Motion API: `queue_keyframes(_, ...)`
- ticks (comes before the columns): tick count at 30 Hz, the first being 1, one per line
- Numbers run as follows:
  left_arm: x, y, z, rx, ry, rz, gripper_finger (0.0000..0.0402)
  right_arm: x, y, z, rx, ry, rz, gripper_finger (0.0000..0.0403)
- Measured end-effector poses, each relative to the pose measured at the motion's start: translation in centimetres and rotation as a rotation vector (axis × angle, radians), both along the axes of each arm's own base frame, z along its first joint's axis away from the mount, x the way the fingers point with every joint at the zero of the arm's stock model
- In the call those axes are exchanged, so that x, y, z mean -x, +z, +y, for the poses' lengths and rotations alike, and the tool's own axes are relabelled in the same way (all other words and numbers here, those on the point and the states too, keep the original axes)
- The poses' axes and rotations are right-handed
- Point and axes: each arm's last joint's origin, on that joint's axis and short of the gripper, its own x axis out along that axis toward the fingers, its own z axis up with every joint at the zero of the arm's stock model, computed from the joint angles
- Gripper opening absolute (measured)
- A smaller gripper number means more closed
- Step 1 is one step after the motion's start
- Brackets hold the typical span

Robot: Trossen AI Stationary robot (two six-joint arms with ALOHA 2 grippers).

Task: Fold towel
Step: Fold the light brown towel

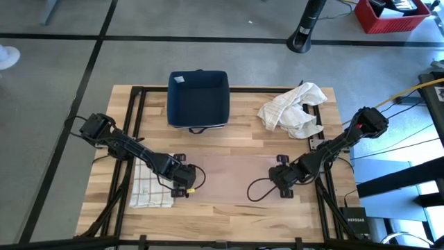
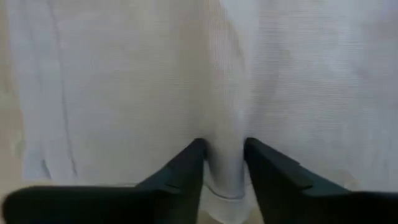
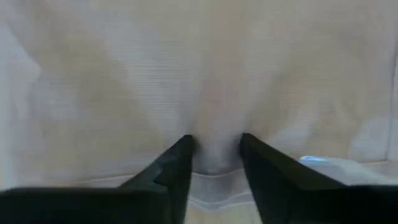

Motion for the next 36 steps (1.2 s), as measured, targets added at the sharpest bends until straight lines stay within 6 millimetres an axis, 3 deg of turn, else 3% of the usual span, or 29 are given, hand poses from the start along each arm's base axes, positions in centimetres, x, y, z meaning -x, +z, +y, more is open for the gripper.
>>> queue_keyframes(7, 0.2, 0.0, 0.1, -0.014, 0.028, 0.019, 0.0008, 0.1, 0.0, 0.0, -0.004, 0.002, 0.008, 0.0011)
queue_keyframes(15, 0.3, -0.1, 0.2, -0.009, 0.051, 0.021, 0.0003, 0.0, -0.1, 0.0, 0.004, -0.001, -0.006, 0.0041)
queue_keyframes(23, 0.3, 0.1, 0.1, -0.015, 0.059, 0.006, 0.0002, -0.2, 0.1, 0.0, 0.030, -0.039, -0.026, 0.0009)
queue_keyframes(27, 0.4, 1.6, -0.3, -0.009, 0.065, -0.009, 0.0001, -0.6, 1.6, 0.2, 0.039, -0.035, -0.026, 0.0005)
queue_keyframes(36, 1.4, 7.4, 0.1, -0.010, 0.083, -0.071, 0.0000, -0.7, 7.0, 0.0, 0.095, -0.029, -0.129, 0.0003)
